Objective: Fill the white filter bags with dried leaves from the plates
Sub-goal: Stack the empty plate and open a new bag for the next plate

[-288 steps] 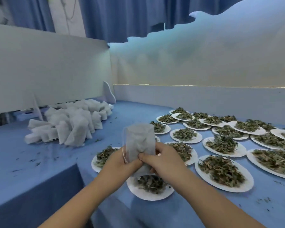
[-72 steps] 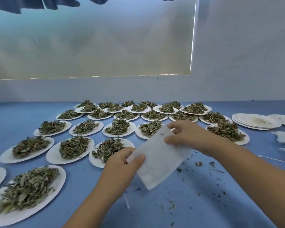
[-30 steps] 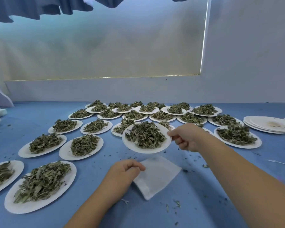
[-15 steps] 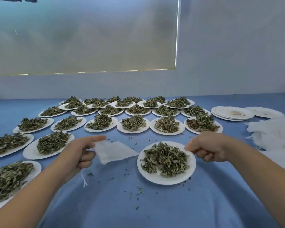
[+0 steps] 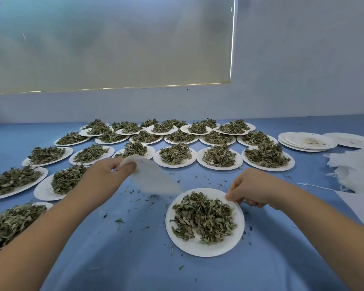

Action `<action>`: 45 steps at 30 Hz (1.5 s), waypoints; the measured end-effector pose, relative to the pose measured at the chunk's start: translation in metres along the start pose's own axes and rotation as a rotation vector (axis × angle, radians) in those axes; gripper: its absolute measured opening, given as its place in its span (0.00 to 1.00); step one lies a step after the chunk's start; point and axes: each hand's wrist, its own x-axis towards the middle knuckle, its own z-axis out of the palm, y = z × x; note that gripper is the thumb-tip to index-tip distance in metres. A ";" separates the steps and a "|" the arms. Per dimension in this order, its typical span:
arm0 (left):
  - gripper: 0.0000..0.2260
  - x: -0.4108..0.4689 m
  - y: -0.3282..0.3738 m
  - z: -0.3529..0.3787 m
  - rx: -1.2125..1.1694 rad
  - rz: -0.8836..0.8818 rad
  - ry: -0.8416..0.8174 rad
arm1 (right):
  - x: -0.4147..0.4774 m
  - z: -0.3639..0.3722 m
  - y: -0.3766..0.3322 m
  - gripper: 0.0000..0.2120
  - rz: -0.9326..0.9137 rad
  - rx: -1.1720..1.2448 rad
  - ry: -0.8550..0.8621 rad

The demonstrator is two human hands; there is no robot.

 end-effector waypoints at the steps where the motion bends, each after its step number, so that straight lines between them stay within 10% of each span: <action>1: 0.15 0.002 -0.001 0.001 0.115 0.049 0.049 | 0.000 0.000 -0.002 0.09 -0.012 -0.036 0.007; 10: 0.20 0.024 0.014 -0.003 0.273 0.130 0.292 | 0.015 -0.001 -0.016 0.12 -0.011 -0.065 0.041; 15: 0.17 0.043 0.038 -0.005 0.451 0.199 0.376 | 0.034 0.009 -0.010 0.11 -0.189 0.202 0.339; 25: 0.08 0.067 0.055 0.062 0.501 0.287 -0.324 | 0.042 0.019 0.008 0.08 -0.363 0.235 0.481; 45: 0.11 0.044 0.048 0.092 0.144 0.615 -0.169 | 0.043 0.037 0.002 0.09 -0.541 0.134 0.413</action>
